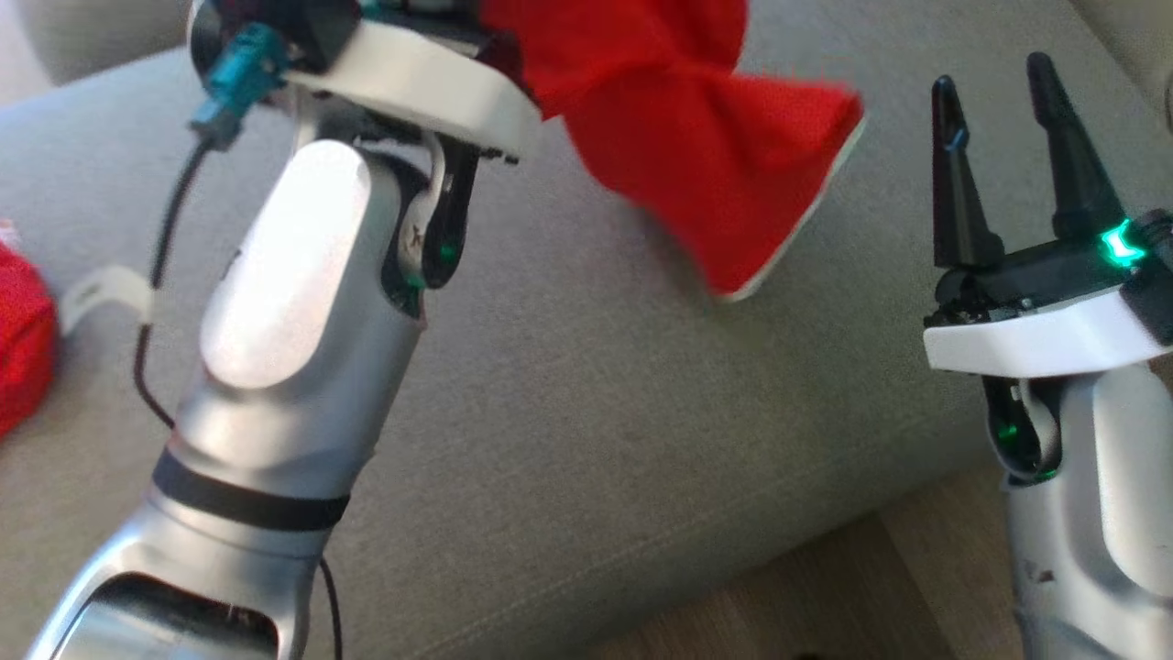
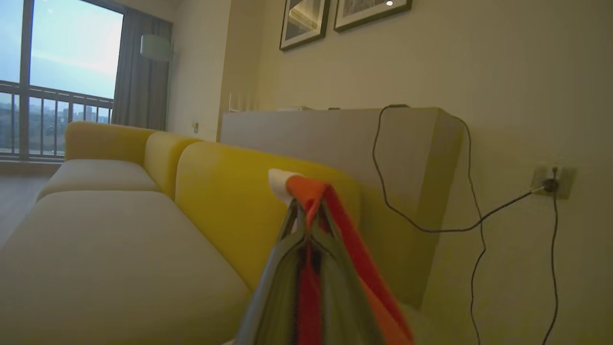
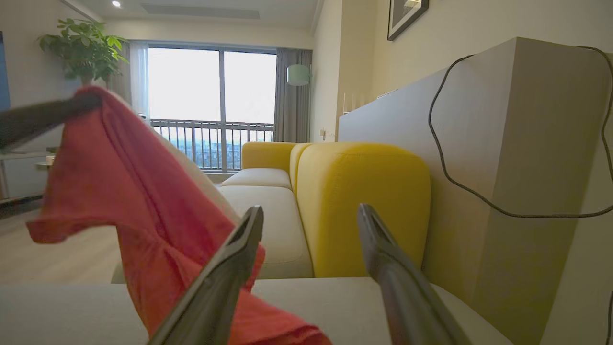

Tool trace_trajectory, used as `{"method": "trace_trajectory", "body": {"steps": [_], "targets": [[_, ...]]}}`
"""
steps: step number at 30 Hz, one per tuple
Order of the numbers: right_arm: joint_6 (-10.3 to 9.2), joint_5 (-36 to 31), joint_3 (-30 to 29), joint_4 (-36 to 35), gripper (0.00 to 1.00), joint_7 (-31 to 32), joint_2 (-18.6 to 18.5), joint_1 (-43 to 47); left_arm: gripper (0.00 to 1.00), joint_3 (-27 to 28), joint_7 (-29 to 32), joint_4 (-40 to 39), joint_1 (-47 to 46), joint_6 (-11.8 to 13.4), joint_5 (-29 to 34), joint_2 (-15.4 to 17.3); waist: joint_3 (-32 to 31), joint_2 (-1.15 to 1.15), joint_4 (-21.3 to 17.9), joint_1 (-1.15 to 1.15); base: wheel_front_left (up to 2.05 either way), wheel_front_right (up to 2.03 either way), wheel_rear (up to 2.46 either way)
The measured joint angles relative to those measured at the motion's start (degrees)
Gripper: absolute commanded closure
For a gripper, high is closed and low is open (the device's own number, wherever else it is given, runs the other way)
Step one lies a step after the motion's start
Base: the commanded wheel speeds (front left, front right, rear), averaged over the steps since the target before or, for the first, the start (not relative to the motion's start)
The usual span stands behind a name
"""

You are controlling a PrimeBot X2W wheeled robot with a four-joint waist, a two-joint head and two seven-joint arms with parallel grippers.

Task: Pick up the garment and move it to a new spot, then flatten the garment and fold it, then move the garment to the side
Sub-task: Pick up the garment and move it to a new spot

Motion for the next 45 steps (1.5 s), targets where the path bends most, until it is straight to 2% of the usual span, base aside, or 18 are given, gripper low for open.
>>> {"method": "trace_trajectory", "body": {"steps": [4,5,6,7,8,11,14,21,29,33,35,36,41,45], "targets": [[0.00,0.73,-0.78,-0.57,0.00,0.00,0.03,-0.01,1.00,-0.04,-1.41,11.33,1.38,0.68,1.58,1.35,3.07,0.00,-1.55,0.02,0.00,0.00,0.00],[0.00,0.88,-0.93,-0.71,0.00,0.00,0.03,-0.01,0.84,-0.04,-1.67,14.26,1.93,0.71,1.91,1.90,3.72,0.00,-1.71,0.01,0.00,0.00,0.00],[0.00,1.02,-1.04,-0.77,0.00,0.00,0.03,-0.01,0.52,-0.07,-1.71,17.08,2.52,0.73,2.23,2.54,4.28,0.00,-1.76,0.02,0.00,0.00,0.00],[0.00,1.01,-1.04,-0.78,0.00,0.00,0.03,-0.01,0.05,-0.03,-1.91,19.91,3.04,1.29,2.65,3.15,4.73,0.00,-1.66,0.02,0.00,0.00,0.00],[0.00,1.01,-1.00,-0.79,0.00,0.00,0.04,-0.01,0.00,0.03,-2.15,22.42,3.49,1.64,2.96,3.56,4.97,0.00,-1.34,0.03,0.00,0.00,0.00],[0.00,0.80,-0.81,-0.82,0.00,0.00,0.09,0.00,0.00,1.08,-2.72,26.03,4.13,1.63,2.96,4.16,5.05,0.00,0.27,0.02,0.00,0.00,0.00],[0.00,-0.35,-0.86,-0.78,0.00,0.00,0.10,0.09,0.00,2.94,-3.21,25.62,4.19,1.51,2.37,4.22,4.46,0.00,2.47,0.01,0.00,0.00,0.00],[0.00,-3.19,-0.46,0.64,0.00,0.00,0.10,0.95,0.00,8.17,-3.63,10.89,10.57,0.14,4.87,7.44,0.53,0.00,7.54,0.00,0.00,0.00,0.00],[0.00,-5.52,-0.27,3.80,0.00,0.01,0.11,7.72,0.00,11.46,-3.61,-1.99,32.66,-0.37,7.51,10.70,-5.71,0.00,12.42,0.00,0.00,0.00,0.00],[0.00,-5.60,-0.56,5.11,0.00,0.01,0.12,11.53,0.00,12.54,-3.61,-6.83,44.75,0.69,9.57,9.58,-8.44,0.00,14.31,-0.01,0.00,0.00,0.00],[0.00,-5.60,-0.52,5.44,0.00,0.01,0.13,12.33,0.00,13.12,-3.61,-7.77,47.01,0.86,10.03,9.18,-9.03,0.00,14.66,-0.01,0.00,0.00,0.00],[0.00,-5.60,-0.49,6.02,0.00,0.01,0.15,13.64,0.00,14.59,-3.61,-9.66,50.50,1.21,10.20,7.67,-10.08,0.00,15.24,-0.01,0.00,0.00,0.00],[0.00,-5.59,-0.43,6.51,0.00,0.01,0.16,14.46,0.00,17.08,-3.61,-12.90,53.33,0.85,12.80,5.12,-11.42,0.00,16.17,0.00,0.00,0.00,0.00],[0.00,-5.55,-0.02,7.36,0.00,0.01,0.16,14.46,0.00,18.34,-3.61,-13.65,53.32,-0.96,14.19,4.25,-11.64,0.00,16.80,0.00,0.00,0.00,0.00]]}}
